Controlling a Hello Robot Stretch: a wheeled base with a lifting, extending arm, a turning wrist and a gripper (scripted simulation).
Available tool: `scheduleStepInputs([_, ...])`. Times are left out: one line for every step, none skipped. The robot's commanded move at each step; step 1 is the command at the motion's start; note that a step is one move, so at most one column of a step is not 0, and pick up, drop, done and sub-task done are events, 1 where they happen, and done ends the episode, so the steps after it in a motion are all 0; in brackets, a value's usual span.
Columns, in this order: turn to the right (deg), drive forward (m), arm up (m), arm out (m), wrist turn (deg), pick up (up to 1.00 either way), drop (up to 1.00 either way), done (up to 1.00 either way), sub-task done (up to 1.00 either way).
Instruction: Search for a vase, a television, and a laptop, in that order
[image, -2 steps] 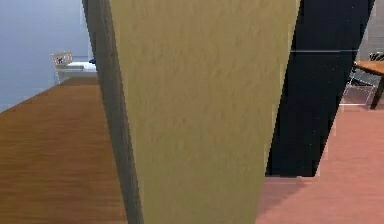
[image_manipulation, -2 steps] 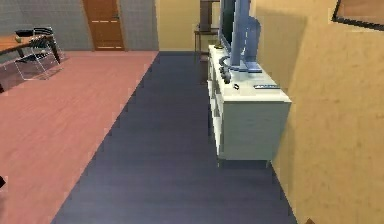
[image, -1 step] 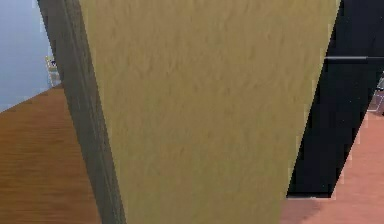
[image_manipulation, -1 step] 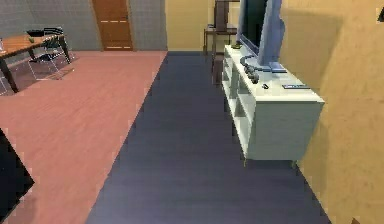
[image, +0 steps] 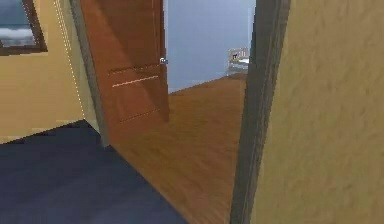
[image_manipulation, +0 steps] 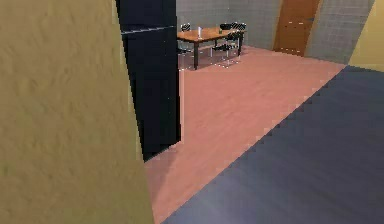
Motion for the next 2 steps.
scheduleStepInputs([-24.0,0.0,0.0,0.0,0.0,0.0,0.0,0.0,0.0])
scheduleStepInputs([0.0,0.6,0.0,0.0,0.0,0.0,0.0,0.0,0.0])
